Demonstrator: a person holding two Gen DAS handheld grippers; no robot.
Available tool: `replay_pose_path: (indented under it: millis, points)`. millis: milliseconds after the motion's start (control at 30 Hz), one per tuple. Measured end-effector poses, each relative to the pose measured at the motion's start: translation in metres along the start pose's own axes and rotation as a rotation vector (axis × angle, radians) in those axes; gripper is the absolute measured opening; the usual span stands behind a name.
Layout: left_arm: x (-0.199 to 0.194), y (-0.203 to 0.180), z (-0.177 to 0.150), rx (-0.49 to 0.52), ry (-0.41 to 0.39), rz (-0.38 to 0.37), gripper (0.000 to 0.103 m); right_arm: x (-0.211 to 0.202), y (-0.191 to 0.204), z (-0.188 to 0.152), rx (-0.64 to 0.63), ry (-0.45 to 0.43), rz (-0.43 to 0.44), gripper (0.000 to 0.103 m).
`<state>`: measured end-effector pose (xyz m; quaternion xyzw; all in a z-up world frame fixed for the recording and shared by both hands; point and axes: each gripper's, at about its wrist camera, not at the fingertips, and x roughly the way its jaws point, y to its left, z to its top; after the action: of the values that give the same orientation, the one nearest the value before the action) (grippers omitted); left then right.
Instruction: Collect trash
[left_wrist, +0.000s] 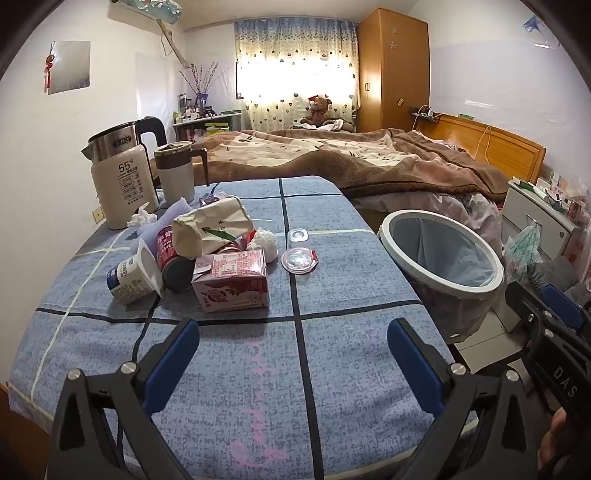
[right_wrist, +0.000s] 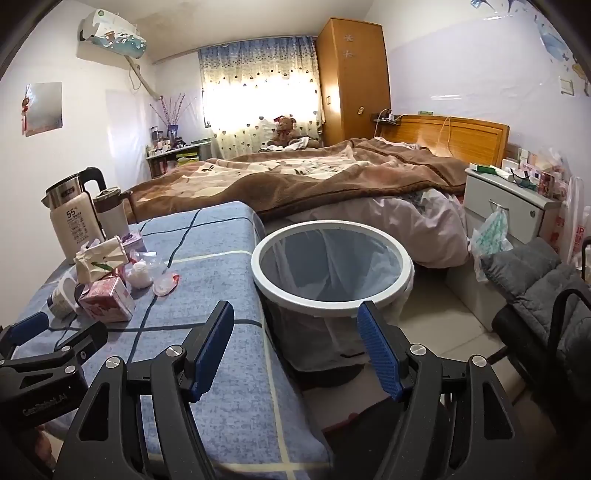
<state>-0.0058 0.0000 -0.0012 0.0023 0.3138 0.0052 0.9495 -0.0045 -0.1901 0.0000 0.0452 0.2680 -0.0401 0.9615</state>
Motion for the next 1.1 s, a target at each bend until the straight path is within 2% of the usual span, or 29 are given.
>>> replay_pose_path:
  millis: [1100]
  points:
    - [-0.0019, -0.0003, 0.0006, -0.003, 0.005, 0.002, 0.103, 0.0008, 0.0009, -0.0013, -0.003, 0.008, -0.017, 0.07]
